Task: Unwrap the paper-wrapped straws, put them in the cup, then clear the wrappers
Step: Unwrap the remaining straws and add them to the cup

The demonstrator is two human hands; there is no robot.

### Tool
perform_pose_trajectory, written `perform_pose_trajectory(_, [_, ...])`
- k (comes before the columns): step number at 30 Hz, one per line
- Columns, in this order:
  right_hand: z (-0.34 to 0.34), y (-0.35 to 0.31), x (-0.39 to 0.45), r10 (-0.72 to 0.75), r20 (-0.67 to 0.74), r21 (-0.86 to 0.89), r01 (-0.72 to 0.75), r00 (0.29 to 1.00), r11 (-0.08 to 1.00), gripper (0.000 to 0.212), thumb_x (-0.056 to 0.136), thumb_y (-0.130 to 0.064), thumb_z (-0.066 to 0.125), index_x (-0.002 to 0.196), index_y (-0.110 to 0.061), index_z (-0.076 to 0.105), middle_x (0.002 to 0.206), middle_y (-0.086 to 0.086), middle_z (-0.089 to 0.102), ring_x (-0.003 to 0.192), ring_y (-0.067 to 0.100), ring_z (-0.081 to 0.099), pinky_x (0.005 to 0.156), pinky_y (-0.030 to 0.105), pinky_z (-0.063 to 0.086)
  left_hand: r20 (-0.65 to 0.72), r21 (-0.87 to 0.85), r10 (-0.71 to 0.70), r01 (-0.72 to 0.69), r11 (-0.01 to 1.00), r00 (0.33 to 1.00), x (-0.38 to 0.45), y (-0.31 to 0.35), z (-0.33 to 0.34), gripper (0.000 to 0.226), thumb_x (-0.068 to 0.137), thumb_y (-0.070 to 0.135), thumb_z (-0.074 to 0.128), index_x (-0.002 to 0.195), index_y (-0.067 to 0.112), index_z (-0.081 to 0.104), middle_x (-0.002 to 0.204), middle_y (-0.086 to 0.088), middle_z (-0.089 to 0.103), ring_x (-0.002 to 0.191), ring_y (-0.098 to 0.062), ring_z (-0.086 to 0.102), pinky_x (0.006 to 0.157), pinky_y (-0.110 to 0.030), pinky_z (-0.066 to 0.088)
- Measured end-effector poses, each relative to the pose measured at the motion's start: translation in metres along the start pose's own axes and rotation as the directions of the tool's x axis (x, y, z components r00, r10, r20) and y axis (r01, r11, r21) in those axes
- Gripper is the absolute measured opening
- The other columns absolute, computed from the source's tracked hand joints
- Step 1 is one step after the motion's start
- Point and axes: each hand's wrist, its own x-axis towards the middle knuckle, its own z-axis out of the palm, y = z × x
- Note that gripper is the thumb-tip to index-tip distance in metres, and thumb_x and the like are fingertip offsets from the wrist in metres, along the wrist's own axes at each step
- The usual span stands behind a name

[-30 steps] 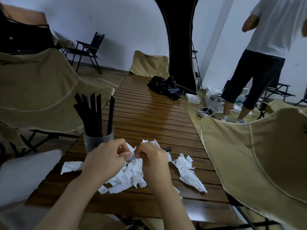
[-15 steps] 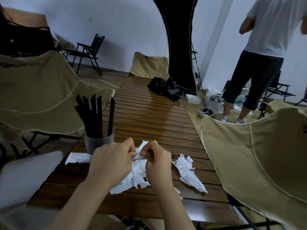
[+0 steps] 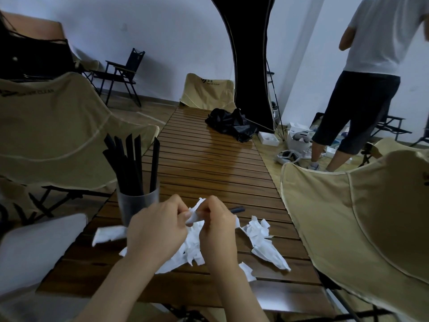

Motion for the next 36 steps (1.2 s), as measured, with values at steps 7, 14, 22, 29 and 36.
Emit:
perform_pose_trajectory(7, [-0.011, -0.008, 0.009, 0.172, 0.170, 0.048, -0.182, 0.970, 0.982, 0.049, 0.080, 0.014, 0.050, 0.069, -0.033, 0.047, 0.081, -0.004, 0.064, 0.083, 0.013, 0.059, 0.069, 0.023, 0.050, -0.050, 0.225, 0.147, -0.132, 0.965, 0.988, -0.003, -0.003, -0.003, 0.015, 0.097, 0.035, 0.045, 0.090, 0.036, 0.032, 0.070, 0.012, 0.052, 0.055, -0.006, 0.044, 0.045, -0.018, 0.020])
perform_pose_trajectory(14, [-0.019, -0.004, 0.010, -0.054, 0.195, 0.071, 0.041, 0.979, 0.997, 0.019, 0.083, 0.003, 0.066, 0.078, -0.015, 0.068, 0.082, -0.007, 0.064, 0.079, 0.000, 0.057, 0.067, 0.006, 0.041, -0.106, 0.043, 0.135, -0.131, 0.990, 0.985, 0.000, -0.011, 0.000, 0.006, 0.095, 0.040, 0.050, 0.091, 0.036, 0.052, 0.070, 0.016, 0.058, 0.066, -0.003, 0.049, 0.071, -0.020, 0.041])
perform_pose_trajectory(22, [-0.011, -0.001, 0.009, -0.167, -0.101, 0.067, 0.174, 0.981, 0.982, 0.026, 0.076, 0.009, 0.052, 0.067, -0.014, 0.060, 0.068, -0.006, 0.058, 0.066, 0.012, 0.056, 0.055, 0.029, 0.048, -0.130, -0.098, 0.039, -0.052, 0.994, 0.991, 0.005, -0.007, 0.010, 0.009, 0.095, 0.042, 0.049, 0.089, 0.036, 0.050, 0.072, 0.017, 0.057, 0.074, -0.002, 0.051, 0.089, -0.024, 0.025])
perform_pose_trajectory(29, [-0.009, 0.000, 0.007, -0.186, -0.089, 0.034, 0.190, 0.978, 0.981, 0.026, 0.082, 0.008, 0.061, 0.074, -0.017, 0.065, 0.077, -0.009, 0.059, 0.077, 0.011, 0.057, 0.064, 0.031, 0.050, -0.050, -0.124, -0.056, 0.049, 0.991, 0.997, 0.009, -0.012, 0.010, 0.009, 0.097, 0.039, 0.048, 0.094, 0.033, 0.054, 0.081, 0.013, 0.063, 0.079, -0.005, 0.053, 0.091, -0.029, 0.031])
perform_pose_trajectory(36, [-0.012, 0.000, 0.008, -0.288, 0.005, -0.174, 0.284, 0.958, 0.943, 0.017, 0.080, -0.007, 0.069, 0.076, -0.023, 0.065, 0.076, -0.015, 0.060, 0.080, 0.007, 0.046, 0.072, 0.027, 0.039, 0.009, -0.220, -0.109, 0.108, 0.970, 0.994, 0.012, -0.018, 0.007, 0.007, 0.097, 0.033, 0.049, 0.091, 0.031, 0.050, 0.086, 0.012, 0.062, 0.077, -0.003, 0.057, 0.053, -0.018, 0.035])
